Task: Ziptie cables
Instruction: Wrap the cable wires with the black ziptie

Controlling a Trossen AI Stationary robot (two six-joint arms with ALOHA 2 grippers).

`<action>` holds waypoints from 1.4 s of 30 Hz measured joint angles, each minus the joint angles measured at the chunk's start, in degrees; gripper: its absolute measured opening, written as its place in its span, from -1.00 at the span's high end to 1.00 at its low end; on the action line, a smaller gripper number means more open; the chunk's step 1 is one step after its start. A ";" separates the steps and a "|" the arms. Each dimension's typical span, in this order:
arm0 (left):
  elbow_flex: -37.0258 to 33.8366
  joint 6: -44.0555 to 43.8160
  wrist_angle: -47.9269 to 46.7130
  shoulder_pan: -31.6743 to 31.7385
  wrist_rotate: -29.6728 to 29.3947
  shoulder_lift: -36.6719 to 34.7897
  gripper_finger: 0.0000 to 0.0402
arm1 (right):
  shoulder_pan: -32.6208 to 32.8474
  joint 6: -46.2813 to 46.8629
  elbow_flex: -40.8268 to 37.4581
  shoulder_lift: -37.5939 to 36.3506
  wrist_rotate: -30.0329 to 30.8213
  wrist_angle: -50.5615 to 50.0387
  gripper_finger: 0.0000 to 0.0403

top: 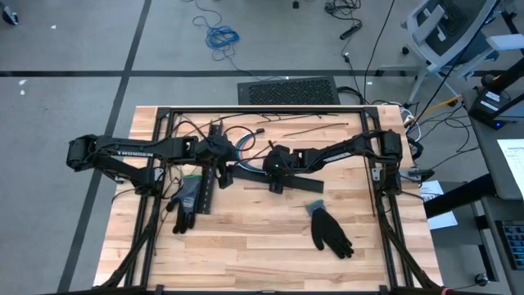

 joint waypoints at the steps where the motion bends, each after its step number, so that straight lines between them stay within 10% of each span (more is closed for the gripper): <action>1: 0.00 0.00 -0.15 0.01 0.00 0.00 0.19 | 0.00 -0.28 0.76 0.00 -0.05 -0.46 0.92; 27: -2.15 1.56 7.75 0.04 -1.07 0.00 0.19 | -1.86 -9.56 13.66 -8.31 -7.25 -45.97 0.99; 42: -2.51 1.88 12.17 0.13 -4.86 0.55 0.19 | -4.11 -5.73 13.71 -27.35 -2.31 -55.42 1.00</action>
